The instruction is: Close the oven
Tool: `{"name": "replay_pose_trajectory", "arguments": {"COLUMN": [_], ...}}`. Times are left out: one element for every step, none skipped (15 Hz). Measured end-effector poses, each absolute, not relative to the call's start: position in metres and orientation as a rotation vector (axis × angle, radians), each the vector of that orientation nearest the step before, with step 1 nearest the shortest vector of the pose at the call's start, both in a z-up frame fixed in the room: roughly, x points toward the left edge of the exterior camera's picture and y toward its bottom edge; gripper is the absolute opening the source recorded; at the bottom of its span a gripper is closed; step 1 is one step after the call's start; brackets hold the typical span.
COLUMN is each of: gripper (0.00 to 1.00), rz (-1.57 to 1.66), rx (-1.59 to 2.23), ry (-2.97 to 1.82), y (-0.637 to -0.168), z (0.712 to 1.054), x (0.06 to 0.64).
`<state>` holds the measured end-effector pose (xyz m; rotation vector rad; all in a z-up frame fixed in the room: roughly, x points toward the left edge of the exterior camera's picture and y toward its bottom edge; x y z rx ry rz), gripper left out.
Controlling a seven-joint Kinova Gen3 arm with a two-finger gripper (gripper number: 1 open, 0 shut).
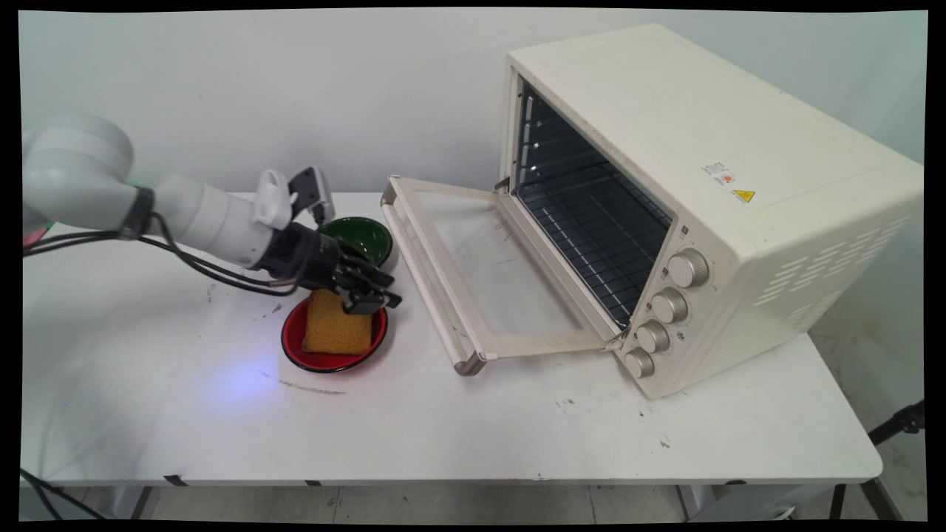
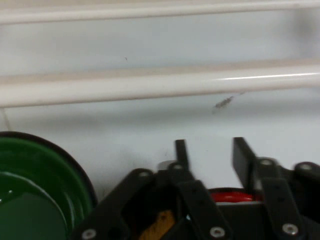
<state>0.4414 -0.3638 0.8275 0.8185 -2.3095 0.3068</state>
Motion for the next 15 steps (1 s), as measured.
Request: {"name": "replay_pose_trajectory", "arguments": {"gripper": [0.00,0.00,0.00,0.00,0.00,0.00,0.00,0.00,0.00,0.00,0.00,0.00,0.00,0.00,0.00], "rz": [0.308,0.310,0.314,0.319,0.324,0.331,0.340,0.347,0.357,0.367,0.375,0.385,0.394,0.401,0.410], "rx": [0.817,0.816,0.815,0.812,0.809,0.803,0.799,0.797,0.794,0.789,0.786,0.784,0.779,0.775,0.770], "ry": [-2.312,-2.312,-2.307,-2.300,-2.292,-2.277,-2.253,-2.231,-2.197,-2.160,-2.128,-2.088,-2.051,-2.020,-1.986], "y": [-0.368,-0.371,-0.375,-0.378,-0.381,-0.385,-0.388,-0.390,-0.392,-0.394,-0.395,-0.397,-0.398,-0.400,-0.402], "z": [0.822,0.818,0.813,0.809,0.806,0.804,0.803,0.803,0.804,0.806,0.809,0.812,0.816,0.820,0.825], "x": [0.439,0.436,0.433,0.430,0.428,0.425,0.422,0.420,0.418,0.417,0.415,0.415,0.413,0.411,0.409]}}
